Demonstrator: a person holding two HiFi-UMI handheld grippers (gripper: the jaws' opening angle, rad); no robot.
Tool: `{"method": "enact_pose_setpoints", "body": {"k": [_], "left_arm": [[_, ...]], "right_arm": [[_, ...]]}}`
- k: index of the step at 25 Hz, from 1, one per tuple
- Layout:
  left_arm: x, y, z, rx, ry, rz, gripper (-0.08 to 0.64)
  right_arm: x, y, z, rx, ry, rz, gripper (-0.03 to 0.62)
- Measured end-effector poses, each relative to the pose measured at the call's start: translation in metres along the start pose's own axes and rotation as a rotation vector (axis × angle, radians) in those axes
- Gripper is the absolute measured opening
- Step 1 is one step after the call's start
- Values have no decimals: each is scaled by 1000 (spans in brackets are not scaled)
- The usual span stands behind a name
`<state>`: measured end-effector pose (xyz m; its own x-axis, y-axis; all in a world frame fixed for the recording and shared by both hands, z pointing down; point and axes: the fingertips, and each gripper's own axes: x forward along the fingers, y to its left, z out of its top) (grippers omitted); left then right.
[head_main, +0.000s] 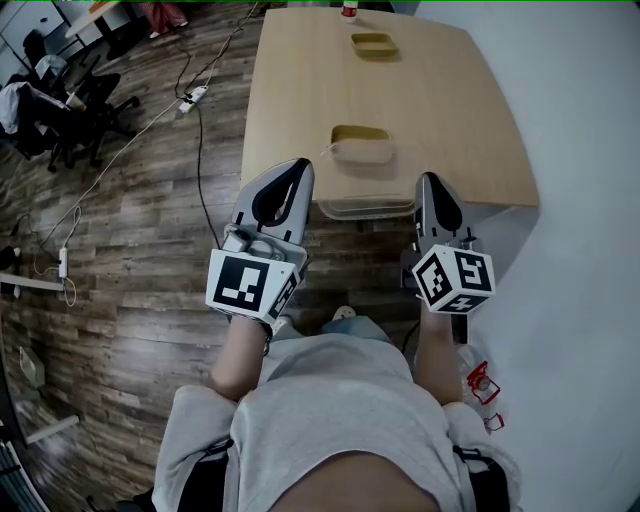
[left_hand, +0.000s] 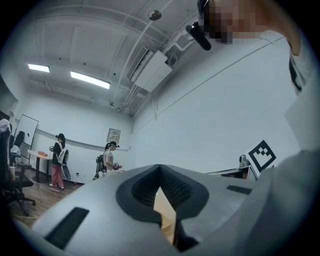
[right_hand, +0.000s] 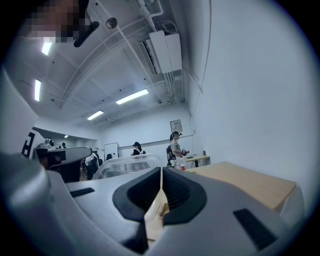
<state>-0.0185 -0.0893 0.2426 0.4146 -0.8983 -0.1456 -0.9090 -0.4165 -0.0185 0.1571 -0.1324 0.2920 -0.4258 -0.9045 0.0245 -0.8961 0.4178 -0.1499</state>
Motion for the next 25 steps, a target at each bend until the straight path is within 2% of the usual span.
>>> {"method": "enact_pose_setpoints", "body": {"k": [8,17,25], "left_arm": [[-25,34,10,5,-1,-61,11],[-48,39,14,-1,-7,-162,11],[-79,40,9,-13,14,-223,11]], "right_arm": [[-5,46,10,-42,-43,-66,21],[-36,77,12,-65,-76,-165,21],[-72,106,4,-73,-98,-240,21]]}}
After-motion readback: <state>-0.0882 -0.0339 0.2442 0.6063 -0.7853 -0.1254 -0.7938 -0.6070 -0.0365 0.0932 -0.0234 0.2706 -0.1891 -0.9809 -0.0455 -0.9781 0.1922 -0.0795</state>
